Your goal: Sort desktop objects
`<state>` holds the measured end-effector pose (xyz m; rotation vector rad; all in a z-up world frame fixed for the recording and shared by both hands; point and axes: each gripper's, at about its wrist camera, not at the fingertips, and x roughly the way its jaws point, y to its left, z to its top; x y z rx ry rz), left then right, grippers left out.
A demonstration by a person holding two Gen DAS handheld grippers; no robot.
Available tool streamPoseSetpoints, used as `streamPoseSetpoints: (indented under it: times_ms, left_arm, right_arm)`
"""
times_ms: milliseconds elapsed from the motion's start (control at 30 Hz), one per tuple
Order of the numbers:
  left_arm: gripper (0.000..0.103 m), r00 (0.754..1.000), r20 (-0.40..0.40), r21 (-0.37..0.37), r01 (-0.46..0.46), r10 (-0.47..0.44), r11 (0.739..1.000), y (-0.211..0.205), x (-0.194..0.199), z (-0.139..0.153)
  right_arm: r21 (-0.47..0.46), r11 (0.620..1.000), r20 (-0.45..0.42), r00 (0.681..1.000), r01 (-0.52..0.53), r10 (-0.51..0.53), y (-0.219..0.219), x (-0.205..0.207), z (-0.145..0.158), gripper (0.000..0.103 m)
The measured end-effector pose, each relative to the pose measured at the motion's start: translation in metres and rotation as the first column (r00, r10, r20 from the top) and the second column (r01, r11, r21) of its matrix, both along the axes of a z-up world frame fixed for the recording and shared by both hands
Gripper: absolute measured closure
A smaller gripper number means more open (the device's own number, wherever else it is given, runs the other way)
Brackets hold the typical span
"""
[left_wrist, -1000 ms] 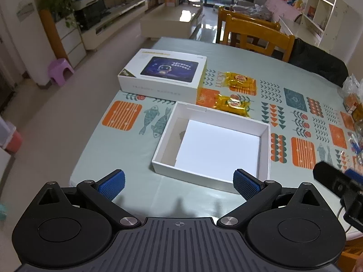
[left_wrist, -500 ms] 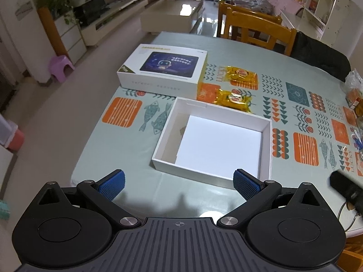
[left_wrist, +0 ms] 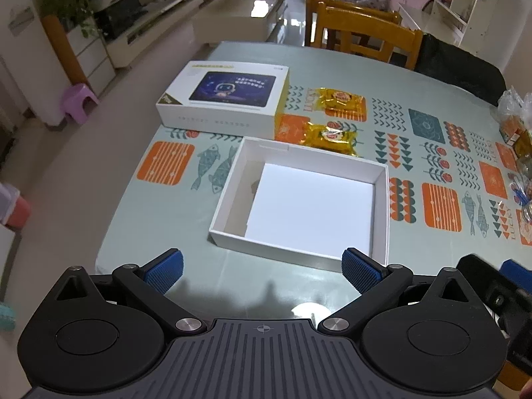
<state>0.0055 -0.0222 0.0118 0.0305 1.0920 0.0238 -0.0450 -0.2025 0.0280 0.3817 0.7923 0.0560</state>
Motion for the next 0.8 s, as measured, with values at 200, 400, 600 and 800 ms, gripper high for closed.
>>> streamPoseSetpoints:
  times_ms: [200,400,600,800]
  left_arm:
    - [0.0,1.0,0.004,0.005,0.0,0.0,1.0,0.002,-0.001,0.001]
    - [0.0,1.0,-0.015,-0.005,-0.018,0.018,1.0,0.007,0.006,-0.003]
    - [0.0,1.0,-0.025,-0.014,-0.002,0.002,1.0,0.009,0.02,-0.005]
    - [0.0,0.998,-0.047,-0.025,0.027,-0.028,0.999,0.009,0.037,-0.01]
  right_arm:
    - [-0.069,0.998,-0.001,1.0,-0.012,0.012,0.004,0.008,0.0,0.0]
    - [-0.074,0.996,-0.026,0.999,-0.049,0.047,0.009,0.019,-0.006,0.0]
    - [-0.079,0.996,-0.042,0.998,-0.048,0.044,0.012,0.031,-0.008,0.0]
    - [-0.091,0.995,-0.056,0.998,-0.029,0.024,0.013,0.046,-0.009,0.0]
